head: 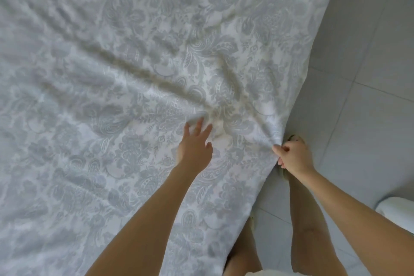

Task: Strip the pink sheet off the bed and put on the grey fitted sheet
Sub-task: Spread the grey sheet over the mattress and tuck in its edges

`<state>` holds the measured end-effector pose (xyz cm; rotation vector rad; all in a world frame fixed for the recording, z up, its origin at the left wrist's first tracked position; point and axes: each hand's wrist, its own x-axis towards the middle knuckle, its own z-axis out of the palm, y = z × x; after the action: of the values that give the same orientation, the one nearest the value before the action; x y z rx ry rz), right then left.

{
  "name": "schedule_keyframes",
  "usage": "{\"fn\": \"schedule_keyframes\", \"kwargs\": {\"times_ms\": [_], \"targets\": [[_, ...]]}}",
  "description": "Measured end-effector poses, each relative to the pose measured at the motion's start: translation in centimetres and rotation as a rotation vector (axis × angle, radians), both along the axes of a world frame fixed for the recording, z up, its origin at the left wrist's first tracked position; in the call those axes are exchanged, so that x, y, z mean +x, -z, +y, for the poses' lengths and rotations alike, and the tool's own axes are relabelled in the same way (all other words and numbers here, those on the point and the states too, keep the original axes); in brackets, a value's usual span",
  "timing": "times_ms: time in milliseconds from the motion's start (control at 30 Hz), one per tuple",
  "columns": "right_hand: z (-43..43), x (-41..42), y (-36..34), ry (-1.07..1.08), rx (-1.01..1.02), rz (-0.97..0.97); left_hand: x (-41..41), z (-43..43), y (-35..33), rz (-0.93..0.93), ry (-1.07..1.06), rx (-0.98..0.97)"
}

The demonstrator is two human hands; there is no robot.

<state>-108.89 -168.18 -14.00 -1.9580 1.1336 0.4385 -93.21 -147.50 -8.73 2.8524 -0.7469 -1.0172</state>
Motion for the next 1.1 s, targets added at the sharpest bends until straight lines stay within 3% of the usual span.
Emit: {"fn": "schedule_keyframes", "kwargs": {"times_ms": [133,233,400,500,700,767,933,1000,1100], "targets": [[-3.0,2.5,-0.5,-0.004,0.151,0.064,1.6,-2.0,-0.3,0.004,0.016,0.034],[-7.2,6.9,-0.5,0.225,0.254,0.014,3.3,-4.0,-0.2,0.002,-0.001,0.054],[-12.4,13.2,-0.3,0.156,0.131,-0.086,5.7,-9.0,-0.2,0.006,-0.070,0.036],[-14.5,11.9,-0.6,-0.077,0.003,-0.073,6.9,-12.2,-0.3,0.006,-0.086,-0.001],[-17.7,9.5,-0.1,-0.191,0.027,0.009,9.2,-17.6,-0.2,0.023,-0.114,0.029],[-19.2,11.1,0.1,-0.143,0.131,0.056,9.9,-18.9,-0.1,0.032,-0.115,0.039],[-25.4,17.8,-0.3,0.250,0.289,-0.072,12.1,-22.7,0.5,-0.007,-0.136,0.020],[-26.9,20.3,-0.1,0.262,0.264,-0.117,13.0,-24.5,0.4,-0.015,-0.153,0.004],[-29.1,20.6,0.0,0.056,0.061,-0.127,13.9,-26.9,0.2,-0.028,-0.130,-0.031]]}}
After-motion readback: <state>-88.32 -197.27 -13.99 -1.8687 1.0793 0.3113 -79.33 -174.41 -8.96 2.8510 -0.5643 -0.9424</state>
